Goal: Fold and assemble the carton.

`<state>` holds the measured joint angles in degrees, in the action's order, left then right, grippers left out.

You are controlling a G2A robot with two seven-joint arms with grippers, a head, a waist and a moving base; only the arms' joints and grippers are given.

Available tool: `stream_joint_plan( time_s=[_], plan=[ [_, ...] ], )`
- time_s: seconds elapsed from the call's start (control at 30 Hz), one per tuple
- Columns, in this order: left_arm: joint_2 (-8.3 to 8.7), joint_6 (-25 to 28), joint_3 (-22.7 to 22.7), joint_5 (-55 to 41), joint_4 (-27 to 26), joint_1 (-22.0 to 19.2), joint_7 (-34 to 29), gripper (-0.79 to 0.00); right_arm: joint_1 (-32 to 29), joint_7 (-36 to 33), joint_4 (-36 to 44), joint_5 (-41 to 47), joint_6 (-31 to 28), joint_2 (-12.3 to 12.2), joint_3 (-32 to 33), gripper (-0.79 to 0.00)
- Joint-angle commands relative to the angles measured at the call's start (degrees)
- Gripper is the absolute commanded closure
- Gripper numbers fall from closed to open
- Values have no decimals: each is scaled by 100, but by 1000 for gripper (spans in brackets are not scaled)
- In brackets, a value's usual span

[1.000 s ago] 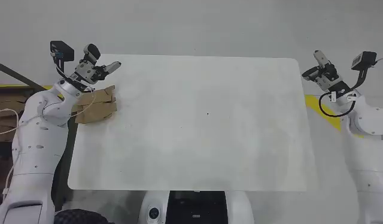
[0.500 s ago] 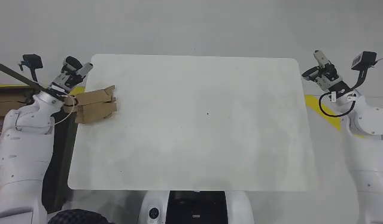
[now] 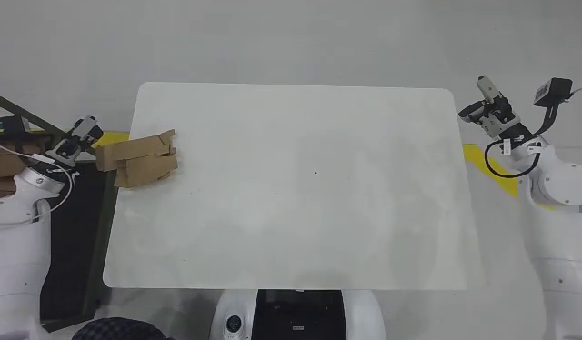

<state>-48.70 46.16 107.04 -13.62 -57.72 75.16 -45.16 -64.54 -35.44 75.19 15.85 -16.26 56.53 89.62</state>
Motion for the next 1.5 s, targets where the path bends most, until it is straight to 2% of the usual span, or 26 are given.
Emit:
stream_joint_plan(
  time_s=[0.0,0.6,0.73,0.93,1.17,1.47],
  plan=[
    [2,7,2,-15,3,-5,-32,-785,0,0,0,0,0,0,0,-785],
    [2,7,2,-15,3,-5,-32,-785,0,0,0,0,0,0,0,-785],
    [-2,-283,20,-113,70,104,57,-785,0,0,0,0,0,0,0,-785],
    [41,-274,252,-329,609,150,94,-785,0,0,0,0,0,0,0,-785],
    [107,-135,438,-235,1696,-29,337,-785,0,0,0,0,0,0,0,-785],
    [102,-121,43,753,2838,-704,969,-785,0,0,0,0,0,0,0,-785]
  ],
)
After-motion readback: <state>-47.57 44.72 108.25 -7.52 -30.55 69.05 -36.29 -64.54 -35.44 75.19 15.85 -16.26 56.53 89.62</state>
